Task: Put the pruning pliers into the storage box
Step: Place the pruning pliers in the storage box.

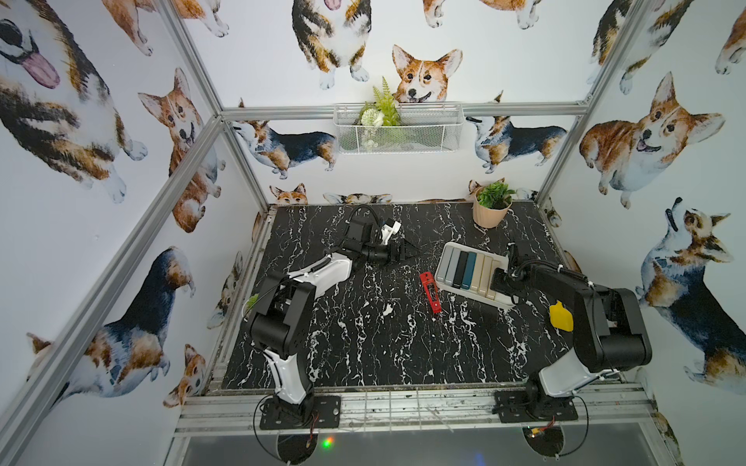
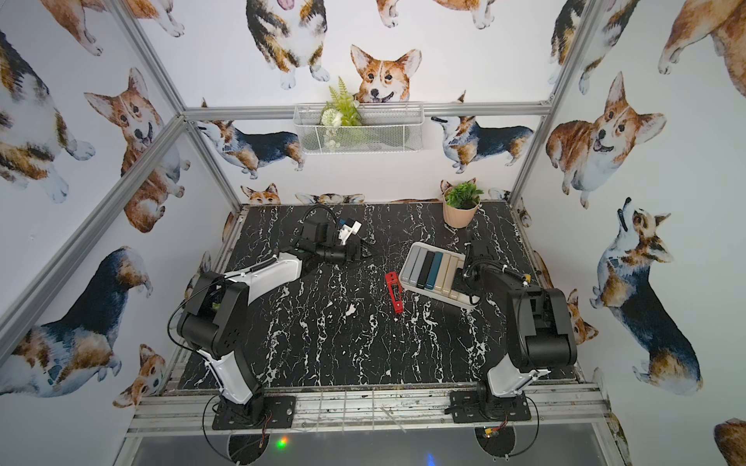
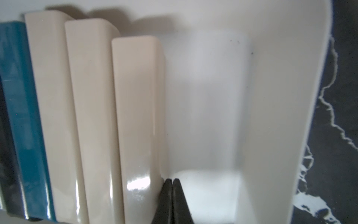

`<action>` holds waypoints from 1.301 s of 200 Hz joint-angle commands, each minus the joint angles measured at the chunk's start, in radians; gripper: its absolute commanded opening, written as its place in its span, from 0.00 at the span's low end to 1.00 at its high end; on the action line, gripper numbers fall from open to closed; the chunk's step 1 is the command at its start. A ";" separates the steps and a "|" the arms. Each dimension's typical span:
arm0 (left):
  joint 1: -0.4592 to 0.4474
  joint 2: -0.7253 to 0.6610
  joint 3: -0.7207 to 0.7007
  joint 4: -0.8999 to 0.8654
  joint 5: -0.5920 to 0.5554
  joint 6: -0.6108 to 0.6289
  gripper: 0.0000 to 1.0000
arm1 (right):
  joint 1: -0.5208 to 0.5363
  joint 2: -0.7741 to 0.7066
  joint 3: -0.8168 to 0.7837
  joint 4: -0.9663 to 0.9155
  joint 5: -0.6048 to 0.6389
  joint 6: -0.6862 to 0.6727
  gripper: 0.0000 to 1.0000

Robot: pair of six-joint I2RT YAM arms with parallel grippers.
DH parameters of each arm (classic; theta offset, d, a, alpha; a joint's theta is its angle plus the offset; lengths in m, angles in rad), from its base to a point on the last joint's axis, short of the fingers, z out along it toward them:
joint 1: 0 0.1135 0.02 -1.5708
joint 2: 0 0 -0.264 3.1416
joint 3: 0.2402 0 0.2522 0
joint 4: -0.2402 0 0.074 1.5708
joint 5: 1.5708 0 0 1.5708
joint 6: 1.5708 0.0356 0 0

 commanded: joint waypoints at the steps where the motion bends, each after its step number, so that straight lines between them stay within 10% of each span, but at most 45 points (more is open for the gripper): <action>1: -0.002 -0.007 0.008 0.005 0.010 0.011 1.00 | 0.002 -0.003 0.006 0.016 -0.021 0.008 0.00; 39: -0.002 -0.006 0.012 -0.021 0.006 0.031 1.00 | 0.002 -0.069 0.003 -0.035 0.038 -0.011 0.00; 95: -0.001 -0.015 0.056 -0.197 -0.049 0.144 1.00 | 0.004 -0.226 0.001 -0.086 0.035 -0.017 0.35; 260: -0.001 -0.027 0.107 -0.436 -0.097 0.293 1.00 | 0.402 -0.208 0.047 0.020 -0.015 0.148 0.31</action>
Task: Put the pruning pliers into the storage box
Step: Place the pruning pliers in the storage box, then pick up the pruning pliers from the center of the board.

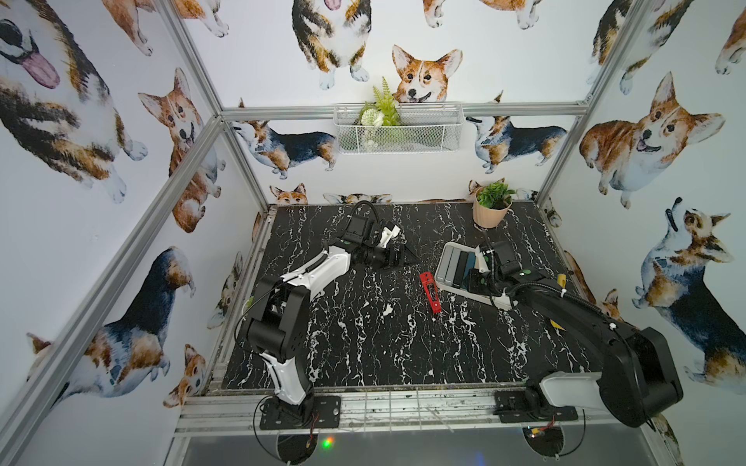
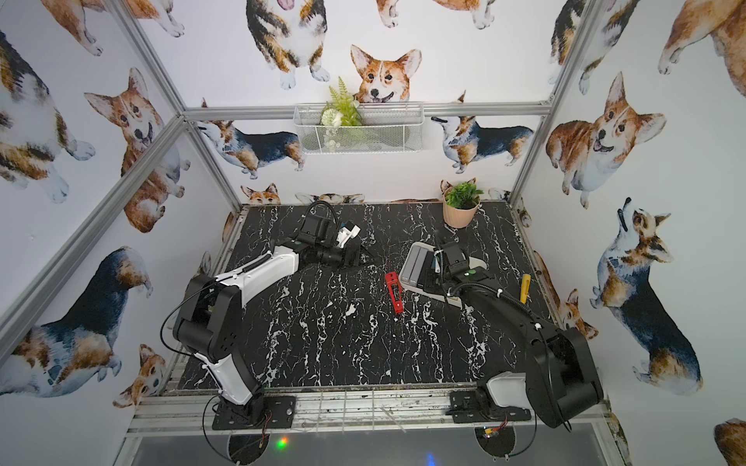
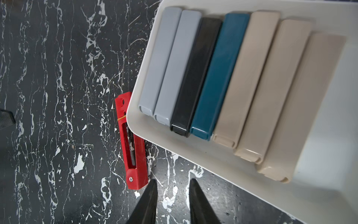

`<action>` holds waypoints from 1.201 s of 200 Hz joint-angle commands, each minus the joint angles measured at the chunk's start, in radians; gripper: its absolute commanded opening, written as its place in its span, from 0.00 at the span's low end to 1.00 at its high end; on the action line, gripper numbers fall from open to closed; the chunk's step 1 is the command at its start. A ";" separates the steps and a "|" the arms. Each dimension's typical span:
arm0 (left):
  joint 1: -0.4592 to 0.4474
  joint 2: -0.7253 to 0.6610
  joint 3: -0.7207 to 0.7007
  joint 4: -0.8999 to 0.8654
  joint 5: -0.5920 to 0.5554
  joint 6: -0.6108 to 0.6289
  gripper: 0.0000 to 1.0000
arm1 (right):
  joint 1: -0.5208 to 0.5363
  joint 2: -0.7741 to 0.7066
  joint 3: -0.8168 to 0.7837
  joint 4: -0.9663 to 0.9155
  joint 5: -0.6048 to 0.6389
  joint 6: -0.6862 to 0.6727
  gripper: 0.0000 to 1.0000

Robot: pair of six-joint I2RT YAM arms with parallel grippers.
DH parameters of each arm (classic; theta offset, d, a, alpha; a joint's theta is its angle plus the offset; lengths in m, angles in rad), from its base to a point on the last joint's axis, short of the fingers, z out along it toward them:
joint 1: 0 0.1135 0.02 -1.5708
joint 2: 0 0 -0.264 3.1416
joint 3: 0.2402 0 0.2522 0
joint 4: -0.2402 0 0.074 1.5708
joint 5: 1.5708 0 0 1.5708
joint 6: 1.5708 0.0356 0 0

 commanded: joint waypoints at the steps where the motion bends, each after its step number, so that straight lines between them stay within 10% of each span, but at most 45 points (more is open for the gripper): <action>1: -0.002 -0.001 0.008 -0.031 0.005 0.031 1.00 | 0.040 0.042 0.037 0.049 0.021 0.028 0.31; 240: -0.001 0.029 -0.003 -0.057 -0.138 0.090 1.00 | 0.212 0.359 0.152 0.100 0.093 0.035 0.27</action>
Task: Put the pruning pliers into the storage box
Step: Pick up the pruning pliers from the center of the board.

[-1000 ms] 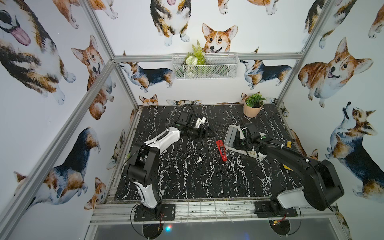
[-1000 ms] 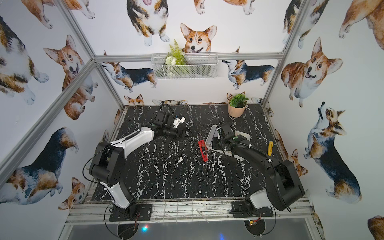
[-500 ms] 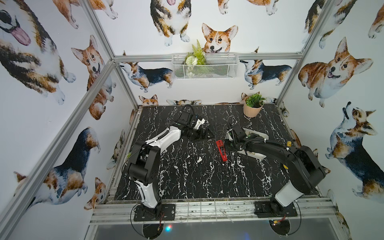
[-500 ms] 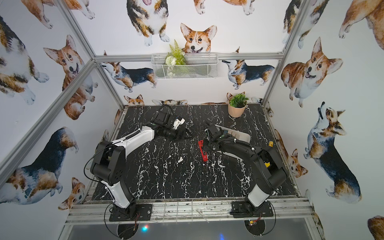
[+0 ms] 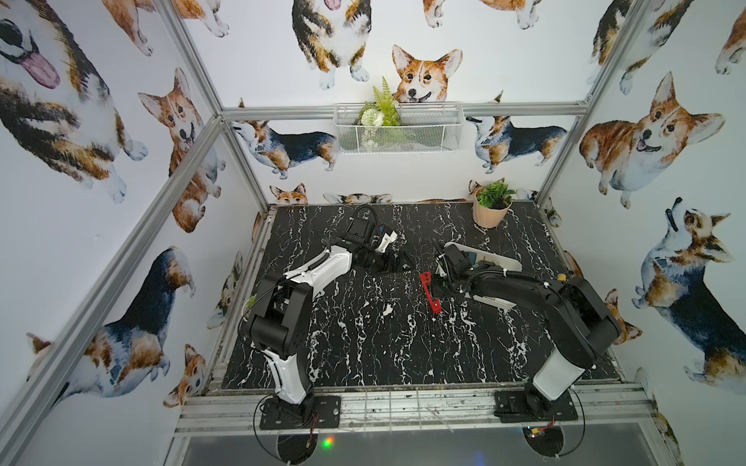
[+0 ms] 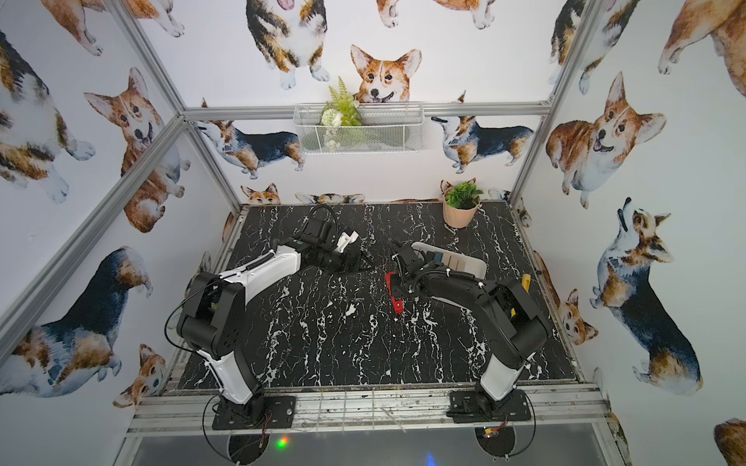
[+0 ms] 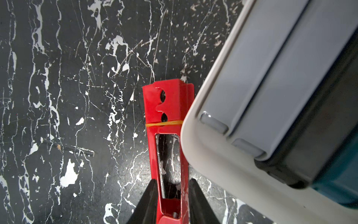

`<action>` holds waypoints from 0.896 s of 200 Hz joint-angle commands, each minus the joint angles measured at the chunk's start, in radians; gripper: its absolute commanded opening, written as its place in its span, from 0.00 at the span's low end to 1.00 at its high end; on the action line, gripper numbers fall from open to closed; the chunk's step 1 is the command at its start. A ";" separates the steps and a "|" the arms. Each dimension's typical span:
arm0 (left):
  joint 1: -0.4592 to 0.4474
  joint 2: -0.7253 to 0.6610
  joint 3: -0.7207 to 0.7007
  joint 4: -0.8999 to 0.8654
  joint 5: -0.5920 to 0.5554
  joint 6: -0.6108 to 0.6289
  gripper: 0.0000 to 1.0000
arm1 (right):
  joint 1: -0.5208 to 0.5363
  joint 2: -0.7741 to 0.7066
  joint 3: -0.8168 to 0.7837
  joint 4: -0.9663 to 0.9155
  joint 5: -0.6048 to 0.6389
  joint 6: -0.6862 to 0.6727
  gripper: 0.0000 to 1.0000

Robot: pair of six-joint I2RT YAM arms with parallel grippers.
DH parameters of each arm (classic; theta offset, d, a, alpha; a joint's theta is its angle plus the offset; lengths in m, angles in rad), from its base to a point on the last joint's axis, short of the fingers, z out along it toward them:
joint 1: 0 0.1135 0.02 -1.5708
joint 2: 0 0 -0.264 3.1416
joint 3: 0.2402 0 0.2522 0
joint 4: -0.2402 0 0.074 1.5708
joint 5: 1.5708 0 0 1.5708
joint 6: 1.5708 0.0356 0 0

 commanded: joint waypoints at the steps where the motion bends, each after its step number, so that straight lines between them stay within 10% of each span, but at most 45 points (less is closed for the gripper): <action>1: -0.001 0.002 -0.004 0.029 -0.011 0.015 1.00 | 0.004 0.009 0.007 0.010 0.023 0.006 0.27; 179: -0.003 0.009 -0.008 0.062 -0.003 -0.002 1.00 | 0.015 0.083 0.005 0.018 0.033 0.009 0.13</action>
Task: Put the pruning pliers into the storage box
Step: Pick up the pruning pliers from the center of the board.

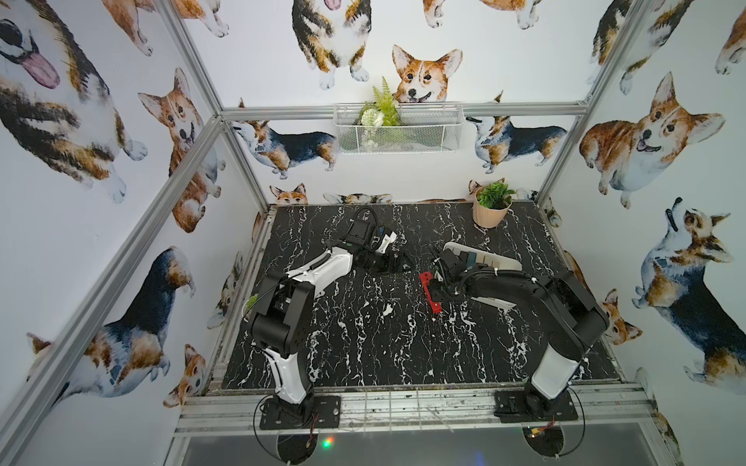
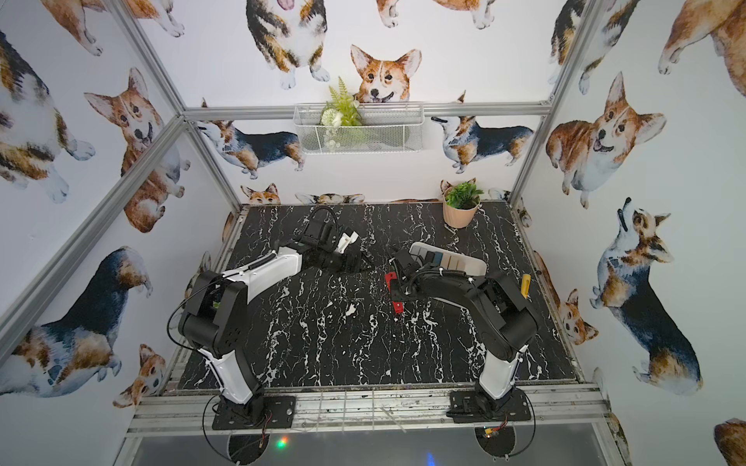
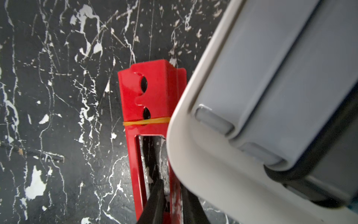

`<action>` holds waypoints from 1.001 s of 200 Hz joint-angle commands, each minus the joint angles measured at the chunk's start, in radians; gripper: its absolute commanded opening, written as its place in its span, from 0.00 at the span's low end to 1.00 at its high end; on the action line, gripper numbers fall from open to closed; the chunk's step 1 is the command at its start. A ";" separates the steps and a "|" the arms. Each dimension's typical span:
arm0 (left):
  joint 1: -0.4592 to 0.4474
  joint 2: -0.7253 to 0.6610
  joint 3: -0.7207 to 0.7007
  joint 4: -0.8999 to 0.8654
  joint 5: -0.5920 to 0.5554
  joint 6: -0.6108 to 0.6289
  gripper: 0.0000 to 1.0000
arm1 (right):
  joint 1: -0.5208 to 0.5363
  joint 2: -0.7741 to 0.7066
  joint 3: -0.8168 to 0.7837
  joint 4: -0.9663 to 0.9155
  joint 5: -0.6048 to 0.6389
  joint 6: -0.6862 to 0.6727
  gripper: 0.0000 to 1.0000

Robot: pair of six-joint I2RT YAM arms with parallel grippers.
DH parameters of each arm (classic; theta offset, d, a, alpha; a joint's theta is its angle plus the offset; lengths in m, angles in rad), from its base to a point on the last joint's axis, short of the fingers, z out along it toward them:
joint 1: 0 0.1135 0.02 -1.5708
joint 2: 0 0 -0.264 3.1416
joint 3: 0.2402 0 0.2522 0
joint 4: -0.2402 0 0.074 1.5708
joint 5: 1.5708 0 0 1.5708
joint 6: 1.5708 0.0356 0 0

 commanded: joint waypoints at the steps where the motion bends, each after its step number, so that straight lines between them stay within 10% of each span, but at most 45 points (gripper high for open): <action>1: -0.002 -0.004 0.007 0.012 0.017 0.003 1.00 | 0.004 0.011 0.011 0.010 0.012 0.008 0.13; 200: -0.006 -0.022 -0.003 0.043 0.035 -0.005 1.00 | 0.016 -0.127 0.035 -0.061 0.072 0.009 0.00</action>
